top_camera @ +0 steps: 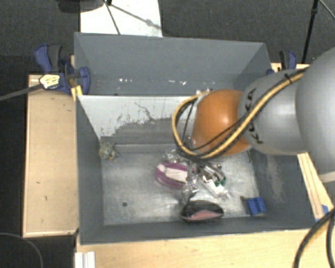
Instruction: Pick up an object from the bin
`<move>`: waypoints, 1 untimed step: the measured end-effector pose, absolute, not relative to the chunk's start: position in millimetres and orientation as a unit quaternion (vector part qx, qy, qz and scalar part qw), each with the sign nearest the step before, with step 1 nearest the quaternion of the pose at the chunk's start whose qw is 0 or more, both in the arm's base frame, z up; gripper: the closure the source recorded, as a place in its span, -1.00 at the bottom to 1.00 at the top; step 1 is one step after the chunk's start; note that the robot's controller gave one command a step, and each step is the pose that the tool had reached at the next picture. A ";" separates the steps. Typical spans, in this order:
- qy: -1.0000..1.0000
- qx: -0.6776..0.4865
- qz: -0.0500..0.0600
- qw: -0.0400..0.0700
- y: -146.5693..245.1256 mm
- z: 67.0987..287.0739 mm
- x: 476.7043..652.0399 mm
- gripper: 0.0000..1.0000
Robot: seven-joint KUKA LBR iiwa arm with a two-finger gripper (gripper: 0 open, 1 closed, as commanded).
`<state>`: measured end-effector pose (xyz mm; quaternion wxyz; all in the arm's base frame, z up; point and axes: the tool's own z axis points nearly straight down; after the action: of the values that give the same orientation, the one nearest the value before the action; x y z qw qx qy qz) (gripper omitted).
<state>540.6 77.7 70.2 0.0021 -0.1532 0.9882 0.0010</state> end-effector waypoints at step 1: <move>0.978 -0.208 0.000 0.001 39.8 104.5 497.7 -1.00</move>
Offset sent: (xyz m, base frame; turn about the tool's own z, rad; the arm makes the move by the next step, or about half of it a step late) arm -0.0435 -0.0368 0.0332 -0.1129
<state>497.7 39.8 104.5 0.0008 -0.2077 0.9782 -0.0004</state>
